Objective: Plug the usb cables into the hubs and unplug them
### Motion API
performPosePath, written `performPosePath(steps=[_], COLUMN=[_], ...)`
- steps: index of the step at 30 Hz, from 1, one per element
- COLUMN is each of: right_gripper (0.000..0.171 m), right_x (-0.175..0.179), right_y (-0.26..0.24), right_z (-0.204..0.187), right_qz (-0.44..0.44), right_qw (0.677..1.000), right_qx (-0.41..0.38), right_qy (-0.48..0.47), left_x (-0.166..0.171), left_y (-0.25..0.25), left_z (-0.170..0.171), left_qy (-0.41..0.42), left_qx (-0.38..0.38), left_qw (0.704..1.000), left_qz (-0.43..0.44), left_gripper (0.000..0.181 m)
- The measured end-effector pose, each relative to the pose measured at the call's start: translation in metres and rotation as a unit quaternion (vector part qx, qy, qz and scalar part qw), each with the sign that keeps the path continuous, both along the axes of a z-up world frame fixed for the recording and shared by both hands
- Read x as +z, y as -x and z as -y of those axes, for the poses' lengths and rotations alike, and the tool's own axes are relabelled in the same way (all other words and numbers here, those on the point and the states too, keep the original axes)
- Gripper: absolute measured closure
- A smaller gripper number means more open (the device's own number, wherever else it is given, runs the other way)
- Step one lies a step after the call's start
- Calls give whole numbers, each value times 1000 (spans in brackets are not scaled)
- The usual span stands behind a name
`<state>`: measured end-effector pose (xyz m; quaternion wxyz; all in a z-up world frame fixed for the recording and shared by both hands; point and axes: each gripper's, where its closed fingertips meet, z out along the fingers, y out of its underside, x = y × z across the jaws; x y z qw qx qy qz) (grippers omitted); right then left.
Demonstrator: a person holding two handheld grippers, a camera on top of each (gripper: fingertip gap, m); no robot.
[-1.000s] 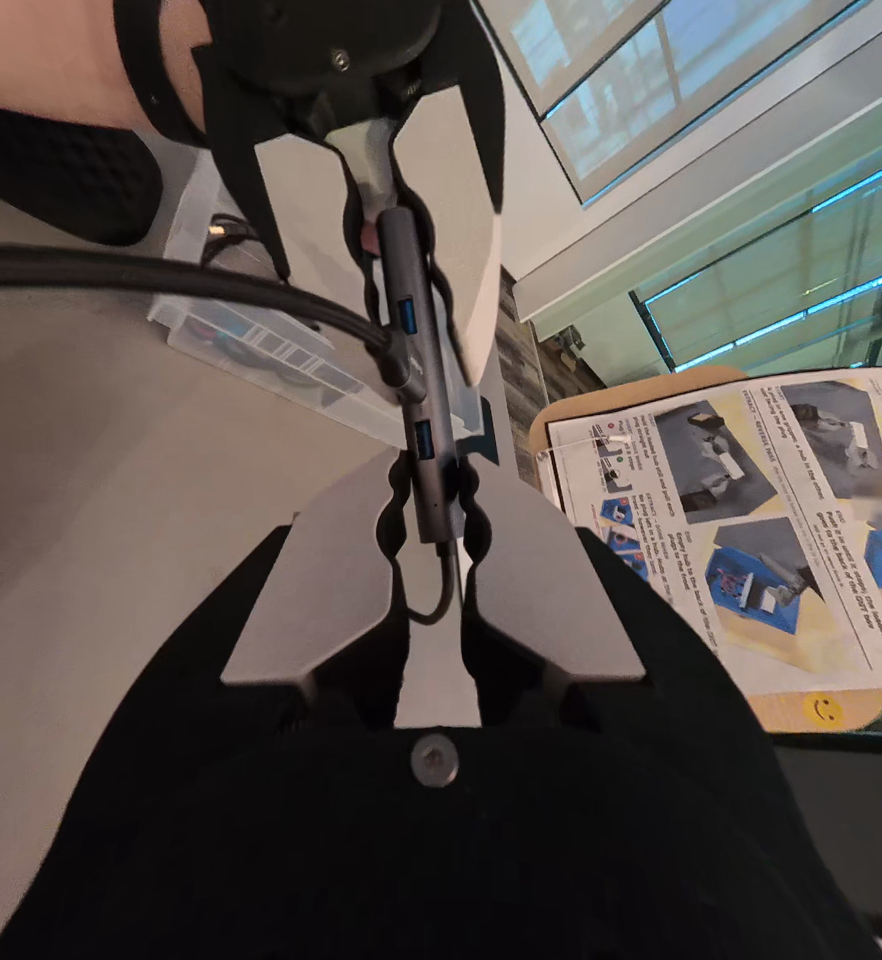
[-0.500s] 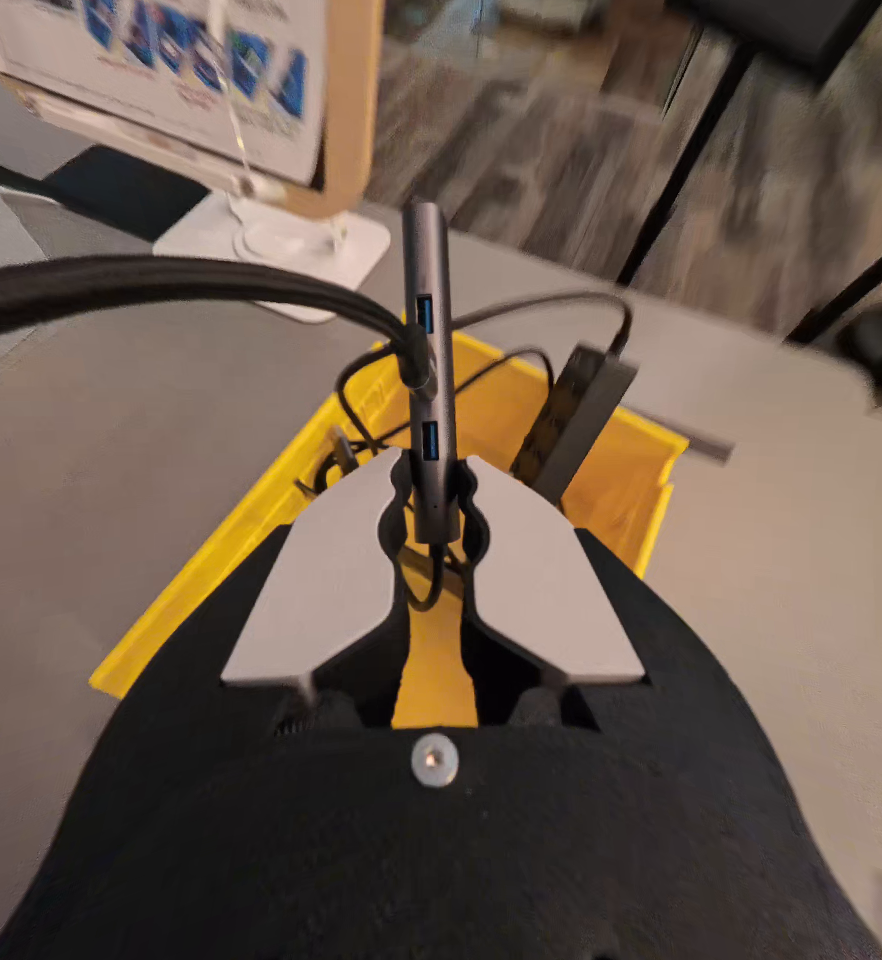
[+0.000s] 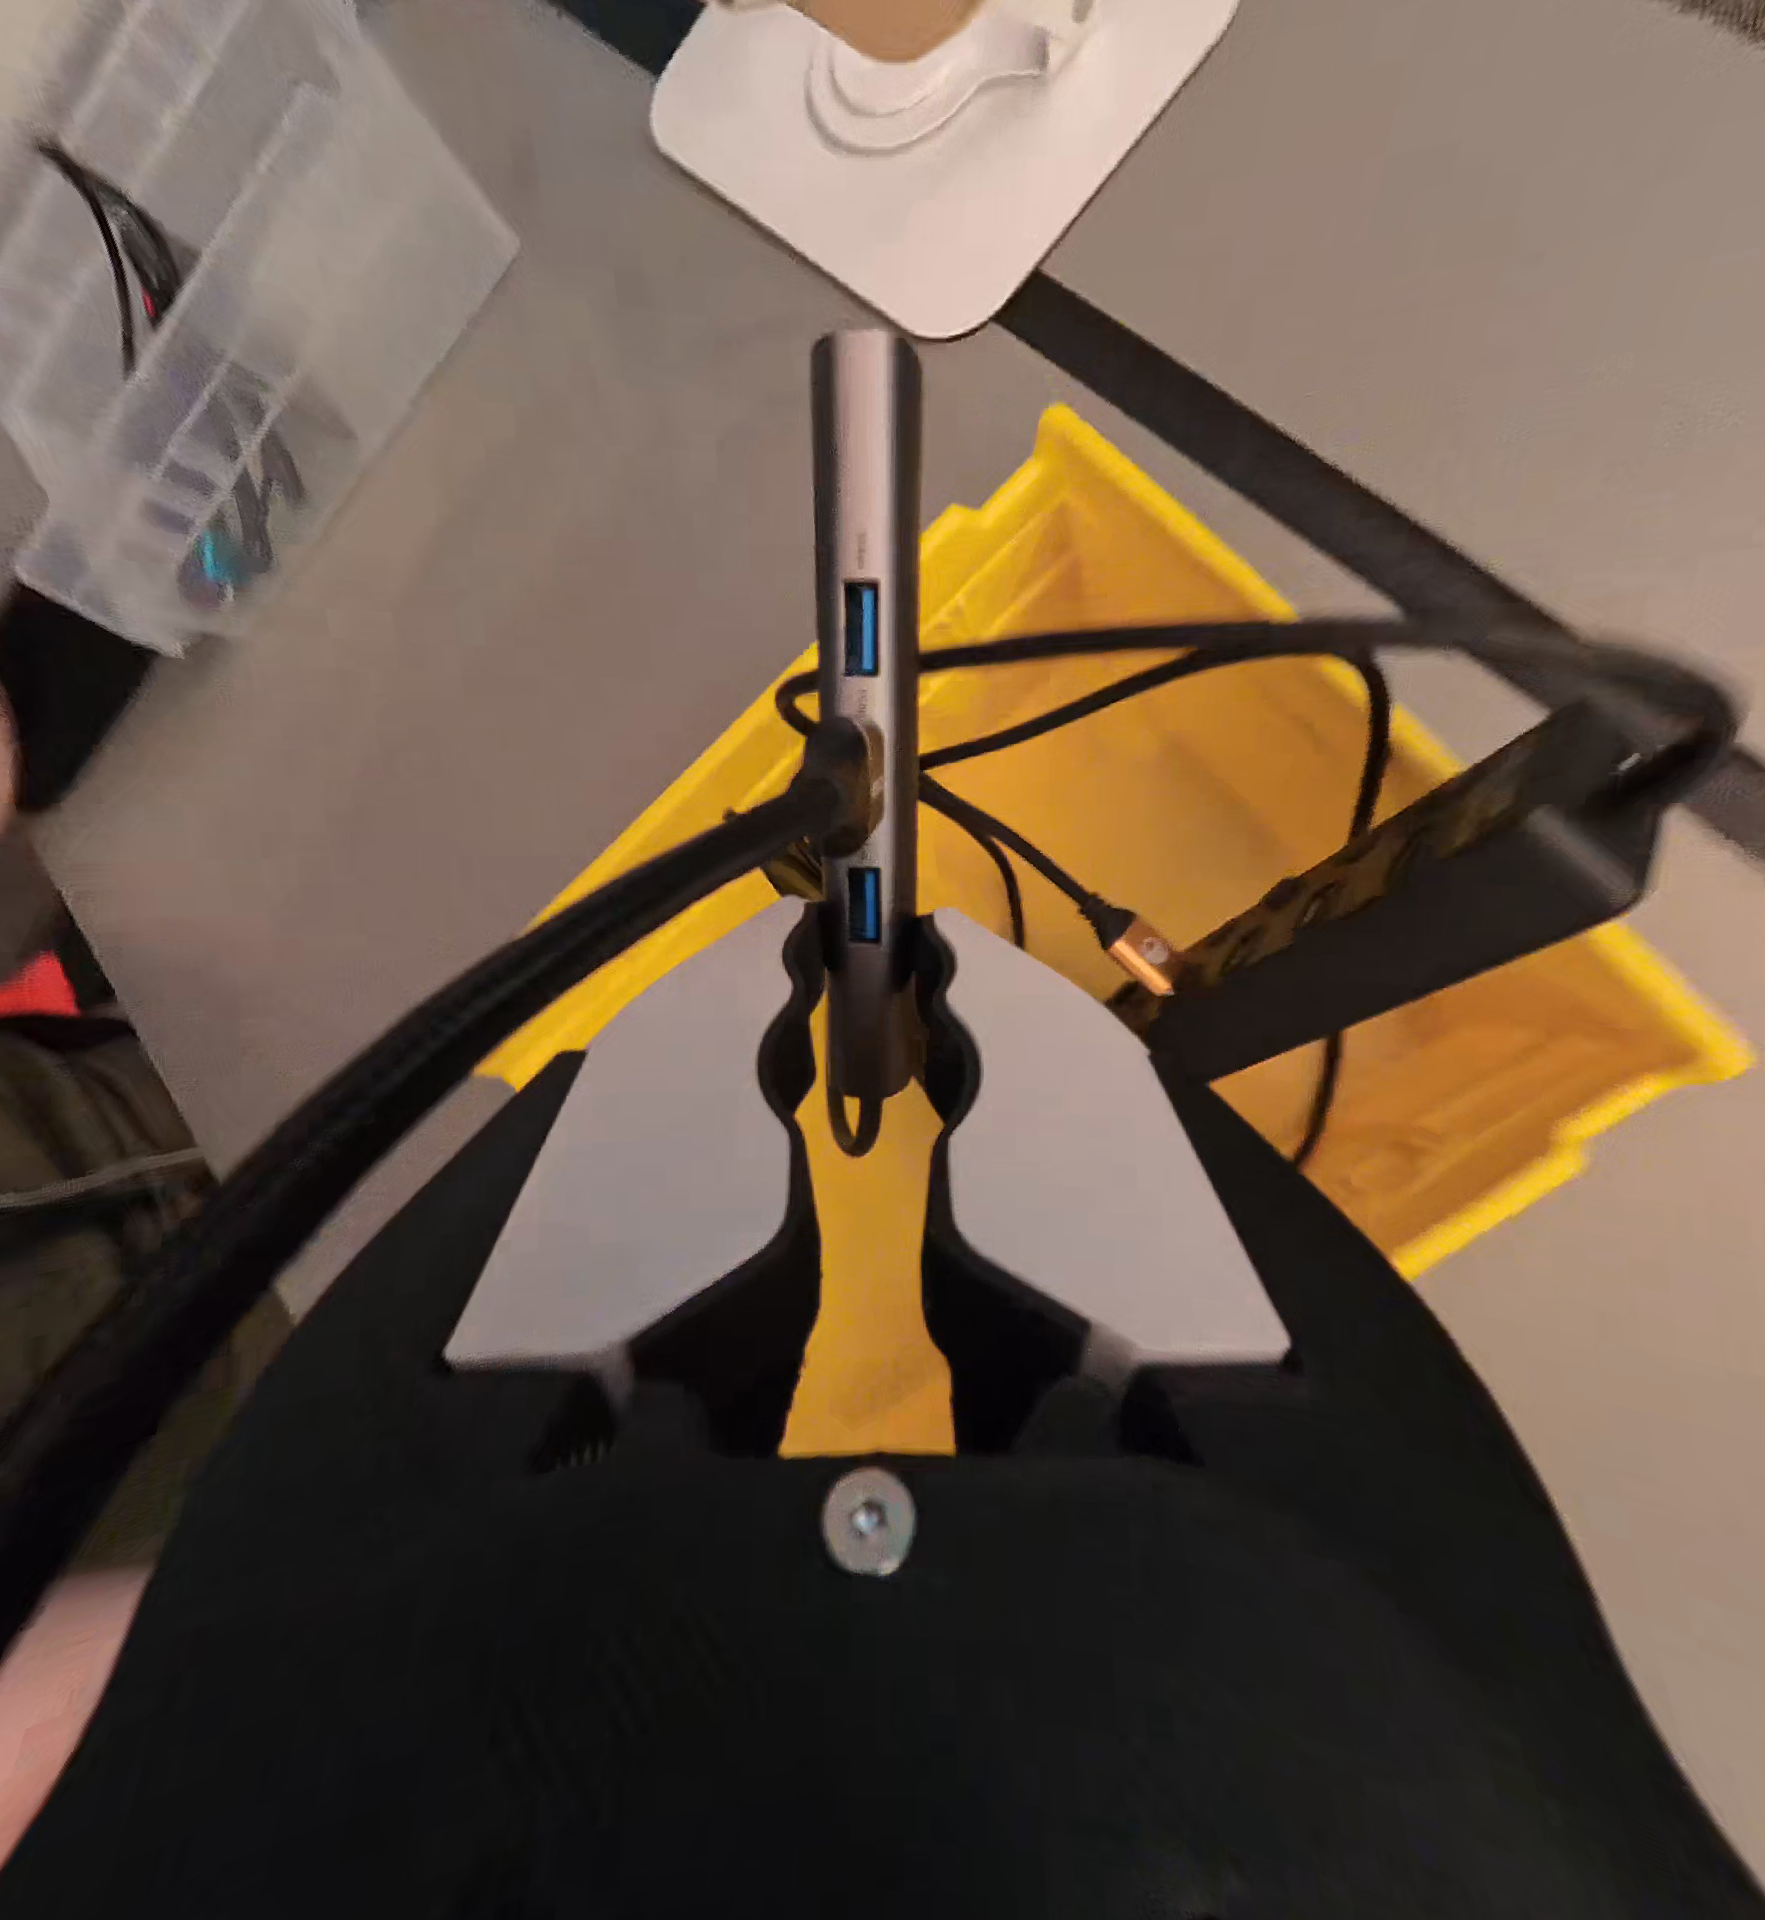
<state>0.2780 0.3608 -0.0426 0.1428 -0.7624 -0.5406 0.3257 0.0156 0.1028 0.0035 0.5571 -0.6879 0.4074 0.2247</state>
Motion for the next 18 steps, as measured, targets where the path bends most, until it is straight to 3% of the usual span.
performPosePath(steps=[6, 10, 13, 18], right_gripper=[153, 153, 153, 153], right_x=[58, 68, 48, -14], right_y=[-16, -43, -44, -45], right_z=[-20, -25, -20, 2], right_qz=[33, 105, 129, 197], right_qw=[994, 988, 979, 955], right_qx=[71, 87, 133, 218], right_qy=[-72, -72, -83, -41], left_x=[-12, -19, -24, -33], left_y=[3, 3, 3, 5], left_z=[-4, -7, -10, -13], left_qy=[21, 33, 41, 55], left_qx=[13, 18, 21, 27], left_qw=[999, 999, 998, 997], left_qz=[-24, -38, -40, -47], left_gripper=[162, 162, 162, 162])
